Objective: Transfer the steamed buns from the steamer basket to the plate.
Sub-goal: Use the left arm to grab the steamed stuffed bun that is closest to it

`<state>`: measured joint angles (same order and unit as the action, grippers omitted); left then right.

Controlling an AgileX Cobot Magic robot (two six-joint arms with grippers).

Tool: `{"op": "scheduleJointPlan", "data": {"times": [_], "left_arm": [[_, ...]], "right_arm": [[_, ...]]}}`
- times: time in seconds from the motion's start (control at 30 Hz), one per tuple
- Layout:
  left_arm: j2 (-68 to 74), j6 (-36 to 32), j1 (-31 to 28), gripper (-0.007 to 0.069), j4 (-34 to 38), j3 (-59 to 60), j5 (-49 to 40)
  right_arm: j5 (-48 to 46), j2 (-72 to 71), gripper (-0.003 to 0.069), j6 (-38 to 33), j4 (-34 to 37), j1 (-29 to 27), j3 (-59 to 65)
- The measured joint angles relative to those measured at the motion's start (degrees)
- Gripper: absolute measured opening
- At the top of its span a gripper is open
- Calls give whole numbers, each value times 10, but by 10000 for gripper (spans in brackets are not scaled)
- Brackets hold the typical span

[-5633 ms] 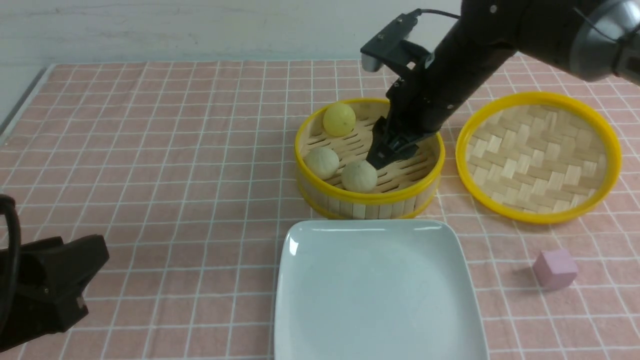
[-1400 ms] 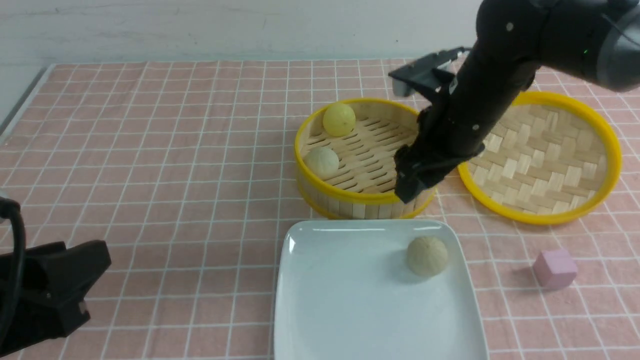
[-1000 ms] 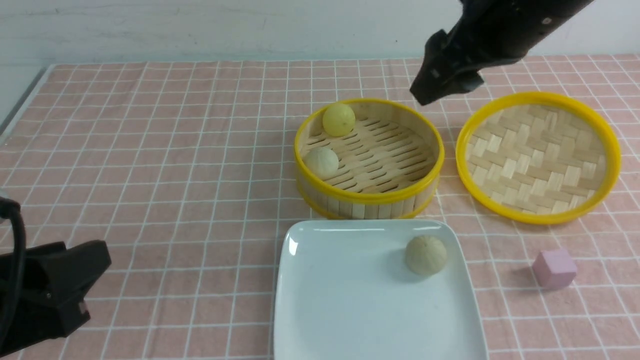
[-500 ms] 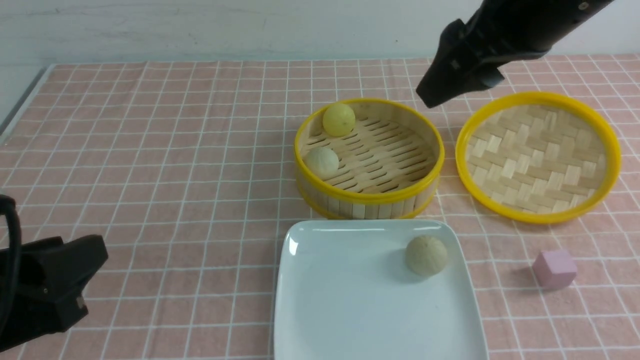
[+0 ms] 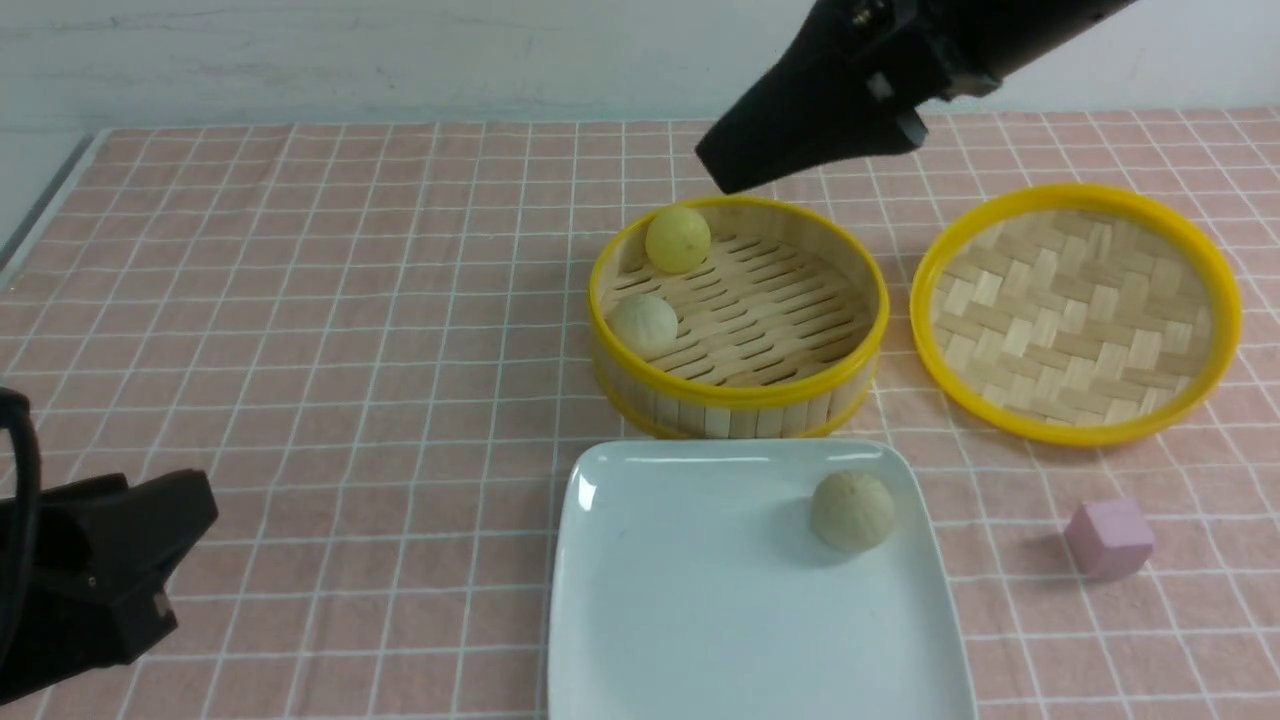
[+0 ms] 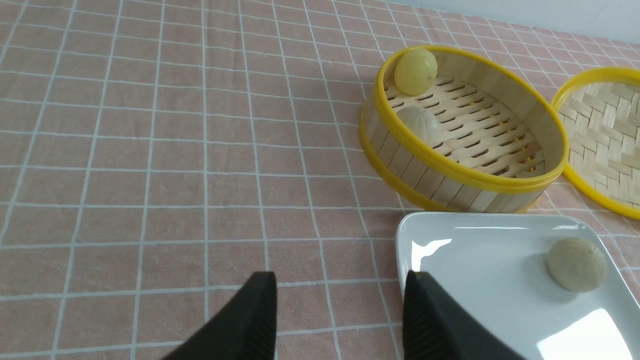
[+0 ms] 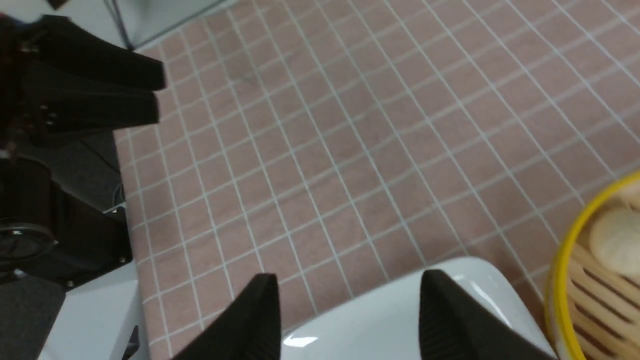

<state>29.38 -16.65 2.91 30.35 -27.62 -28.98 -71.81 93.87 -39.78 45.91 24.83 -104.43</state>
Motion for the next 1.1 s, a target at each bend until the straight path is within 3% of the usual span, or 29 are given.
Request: {"op": "scheduleJointPlan", "data": {"times": [0.17, 0.33, 0.63, 0.9, 0.97, 1.0, 1.1], "left_arm": [[0, 0, 0, 370, 13, 0, 0], [0, 0, 0, 368, 29, 0, 0], [0, -10, 0, 368, 36, 0, 2], [0, -38, 0, 368, 36, 0, 2], [0, -38, 0, 368, 36, 0, 2], [0, -38, 0, 368, 36, 0, 2], [1, -49, 0, 368, 42, 0, 6]], "right_arm": [[0, 0, 207, -82, 2, 0, 0], [19, 0, 119, -101, 1, 0, 0], [132, 0, 89, -95, -3, 0, 0], [234, -15, 89, -65, -132, 0, 0], [236, -31, 89, -33, -201, 0, 0], [236, -32, 89, -29, -201, 0, 0], [230, -61, 89, 56, -301, 0, 0]]}}
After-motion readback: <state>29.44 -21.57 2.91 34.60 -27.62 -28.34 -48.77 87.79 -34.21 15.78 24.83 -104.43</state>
